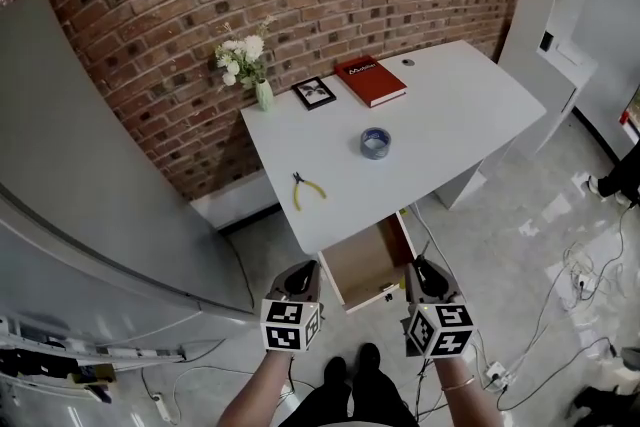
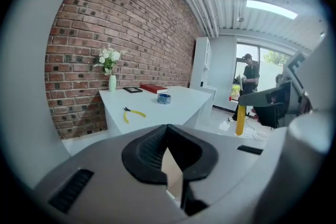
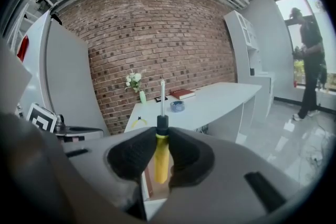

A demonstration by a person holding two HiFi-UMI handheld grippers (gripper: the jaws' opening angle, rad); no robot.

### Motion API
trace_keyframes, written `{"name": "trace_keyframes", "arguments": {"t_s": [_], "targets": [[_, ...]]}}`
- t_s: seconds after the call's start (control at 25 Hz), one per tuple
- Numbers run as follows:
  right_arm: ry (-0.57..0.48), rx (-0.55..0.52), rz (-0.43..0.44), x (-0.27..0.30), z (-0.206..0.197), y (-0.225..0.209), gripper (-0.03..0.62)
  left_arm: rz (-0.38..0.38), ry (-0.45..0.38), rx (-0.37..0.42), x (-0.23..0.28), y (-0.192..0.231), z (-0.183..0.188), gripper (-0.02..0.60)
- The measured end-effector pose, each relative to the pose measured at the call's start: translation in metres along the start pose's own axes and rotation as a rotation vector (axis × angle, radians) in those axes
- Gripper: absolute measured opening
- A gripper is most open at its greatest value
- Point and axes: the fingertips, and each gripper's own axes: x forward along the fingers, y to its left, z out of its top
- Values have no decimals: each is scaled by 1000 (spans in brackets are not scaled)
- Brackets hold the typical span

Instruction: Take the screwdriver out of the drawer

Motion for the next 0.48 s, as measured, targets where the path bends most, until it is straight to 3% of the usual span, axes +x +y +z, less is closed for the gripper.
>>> {"name": "trace_keyframes", "arguments": {"t_s": [0.48], "targets": [[-12,-21,-5,-10,6,5,77,0,-24,21,-5,-6,13,-8]]}}
